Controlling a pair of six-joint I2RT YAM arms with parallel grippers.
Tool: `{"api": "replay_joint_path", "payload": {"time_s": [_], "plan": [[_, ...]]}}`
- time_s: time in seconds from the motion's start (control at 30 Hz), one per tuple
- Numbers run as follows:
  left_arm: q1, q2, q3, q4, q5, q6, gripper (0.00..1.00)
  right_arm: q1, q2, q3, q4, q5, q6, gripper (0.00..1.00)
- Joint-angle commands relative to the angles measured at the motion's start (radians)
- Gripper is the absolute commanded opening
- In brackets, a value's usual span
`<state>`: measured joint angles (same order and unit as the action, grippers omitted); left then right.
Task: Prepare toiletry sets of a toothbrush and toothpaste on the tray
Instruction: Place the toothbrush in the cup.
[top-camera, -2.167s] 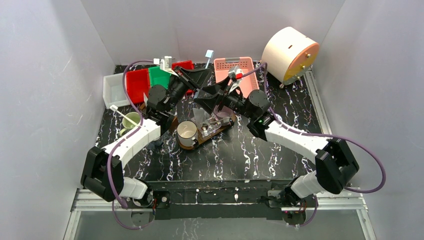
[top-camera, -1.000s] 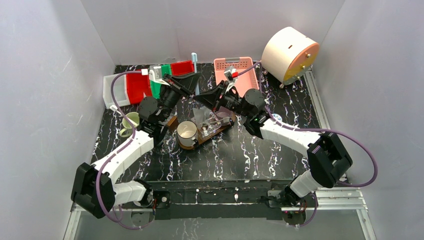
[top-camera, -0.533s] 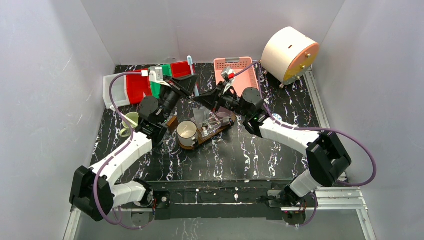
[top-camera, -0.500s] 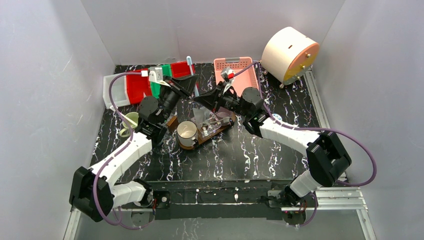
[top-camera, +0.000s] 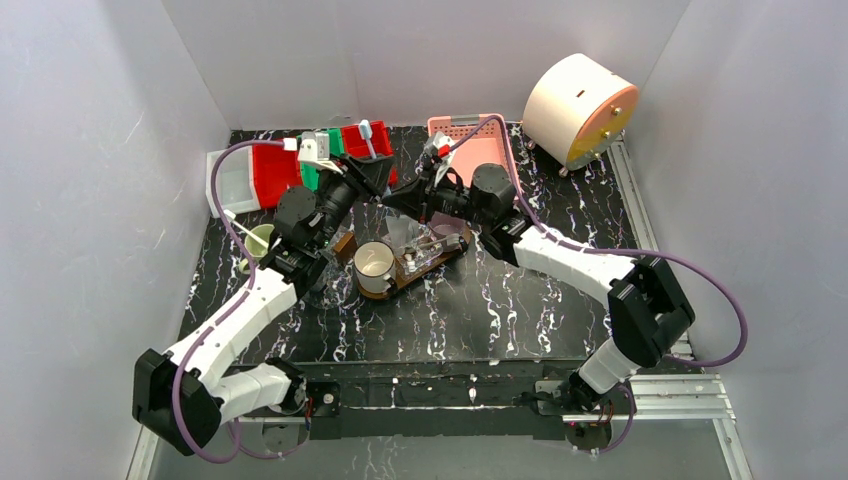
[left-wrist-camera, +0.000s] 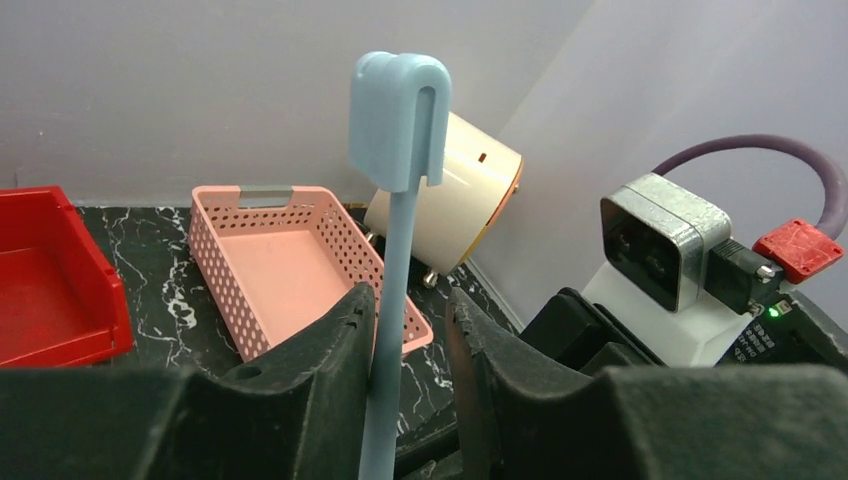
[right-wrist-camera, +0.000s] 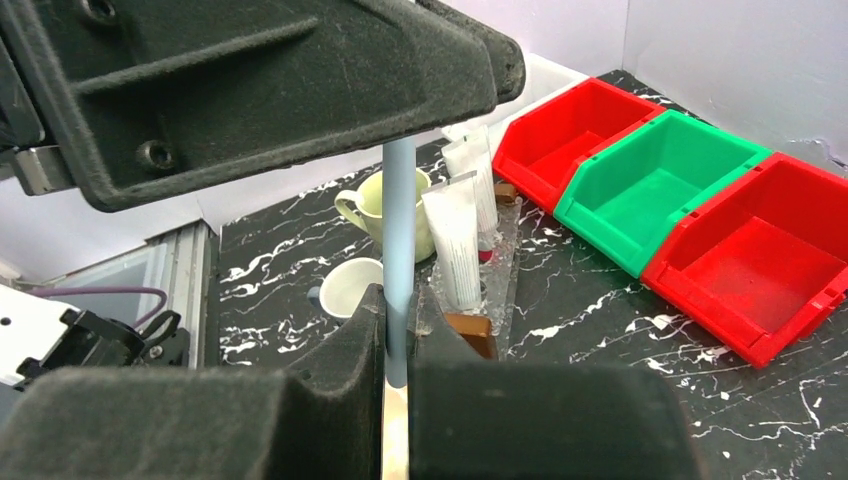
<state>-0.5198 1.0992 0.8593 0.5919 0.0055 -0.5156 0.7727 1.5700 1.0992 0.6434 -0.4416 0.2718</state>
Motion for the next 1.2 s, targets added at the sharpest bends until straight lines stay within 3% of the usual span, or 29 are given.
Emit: {"api": "replay_joint_path", "payload": {"time_s": [0.0,0.33,0.5,0.77,1.03,1.1,1.13,1.17], "plan": [[-0.014,-0.033,0.060,-0.085,0.008,0.043,0.32,0.000,0.007,0.072,-0.052,-0.031,-0.058,0.01],[-0.014,-0.077,0.082,-0.169,-0.062,0.091,0.34,0.002,0.016,0.088,-0.083,-0.025,-0.072,0.01],[-0.014,-0.098,0.092,-0.217,-0.145,0.079,0.29,0.001,0.018,0.083,-0.076,-0.017,-0.067,0.01],[-0.014,-0.093,0.087,-0.216,-0.157,0.059,0.22,0.003,0.034,0.088,-0.071,-0.028,-0.062,0.01],[-0.014,-0.077,0.084,-0.201,-0.162,0.022,0.00,0.007,0.041,0.090,-0.072,-0.030,-0.067,0.01],[-0.014,-0.092,0.077,-0.195,-0.167,0.024,0.00,0.008,0.035,0.083,-0.069,-0.036,-0.066,0.01],[-0.014,-0.110,0.072,-0.201,-0.184,0.034,0.00,0.009,0.029,0.079,-0.061,-0.038,-0.058,0.06],[-0.014,-0.130,0.063,-0.201,-0.204,0.044,0.00,0.010,0.028,0.079,-0.054,-0.043,-0.050,0.18]]}}
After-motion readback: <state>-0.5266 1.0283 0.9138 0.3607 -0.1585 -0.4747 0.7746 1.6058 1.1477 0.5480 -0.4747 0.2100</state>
